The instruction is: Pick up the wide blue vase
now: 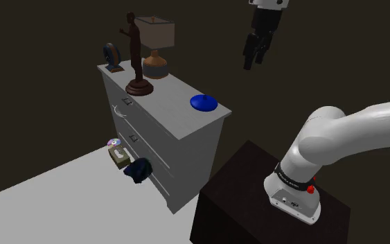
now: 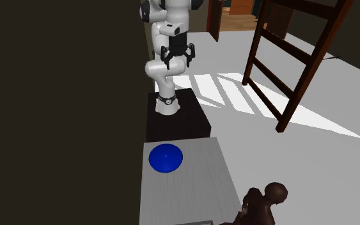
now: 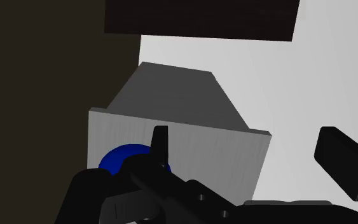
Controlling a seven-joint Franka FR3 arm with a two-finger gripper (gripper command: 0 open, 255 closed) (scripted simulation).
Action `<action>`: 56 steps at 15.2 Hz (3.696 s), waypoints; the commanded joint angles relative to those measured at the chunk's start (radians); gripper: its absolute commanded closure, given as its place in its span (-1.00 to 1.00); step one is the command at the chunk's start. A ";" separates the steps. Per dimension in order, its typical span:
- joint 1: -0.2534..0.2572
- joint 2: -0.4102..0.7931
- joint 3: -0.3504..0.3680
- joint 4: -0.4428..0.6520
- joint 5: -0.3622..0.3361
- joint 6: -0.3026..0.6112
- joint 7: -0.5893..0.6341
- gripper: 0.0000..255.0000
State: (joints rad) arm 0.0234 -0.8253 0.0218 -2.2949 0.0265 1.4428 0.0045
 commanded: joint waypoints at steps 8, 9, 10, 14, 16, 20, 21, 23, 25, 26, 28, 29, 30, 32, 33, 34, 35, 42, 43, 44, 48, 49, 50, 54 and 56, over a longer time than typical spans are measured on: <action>-0.012 0.146 -0.059 -0.070 -0.041 0.232 -0.083 -1.00; -0.013 0.172 -0.068 -0.074 -0.046 0.265 -0.095 -1.00; -0.014 0.199 -0.076 -0.077 -0.050 0.297 -0.106 -1.00; -0.018 0.319 -0.109 -0.073 -0.061 0.423 -0.151 -1.00; -0.019 0.384 -0.125 -0.063 -0.063 0.482 -0.174 -1.00; -0.020 0.522 -0.154 -0.024 -0.057 0.591 -0.222 -1.00; -0.020 0.558 -0.161 -0.011 -0.054 0.616 -0.235 -1.00; -0.020 0.631 -0.173 0.020 -0.045 0.662 -0.261 -1.00; -0.022 0.706 -0.184 0.057 -0.032 0.705 -0.288 -1.00; -0.022 0.744 -0.188 0.077 -0.024 0.724 -0.302 -1.00; -0.026 0.820 -0.195 0.121 -0.007 0.758 -0.330 -1.00; -0.027 0.844 -0.197 0.137 -0.001 0.768 -0.339 -1.00; -0.028 0.850 -0.196 0.130 0.001 0.781 -0.341 -1.00; -0.028 0.864 -0.196 0.117 0.004 0.807 -0.343 -1.00; -0.028 0.871 -0.196 0.111 0.006 0.820 -0.345 -1.00; -0.028 0.878 -0.196 0.105 0.008 0.833 -0.347 -1.00; -0.029 0.885 -0.196 0.100 0.010 0.846 -0.348 -1.00; -0.028 0.897 -0.195 0.091 0.014 0.867 -0.350 1.00; -0.028 0.897 -0.195 0.091 0.014 0.867 -0.350 1.00; -0.028 0.897 -0.195 0.091 0.014 0.867 -0.350 1.00; -0.029 0.898 -0.195 0.091 0.014 0.866 -0.351 1.00; -0.029 0.890 -0.196 0.097 0.012 0.853 -0.349 1.00; -0.029 0.882 -0.196 0.102 0.009 0.841 -0.347 1.00; -0.028 0.854 -0.196 0.126 0.002 0.789 -0.341 1.00; -0.028 0.841 -0.196 0.139 -0.002 0.763 -0.339 1.00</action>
State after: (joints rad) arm -0.0038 0.0240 -0.1737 -2.1648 0.0271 2.2231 -0.3345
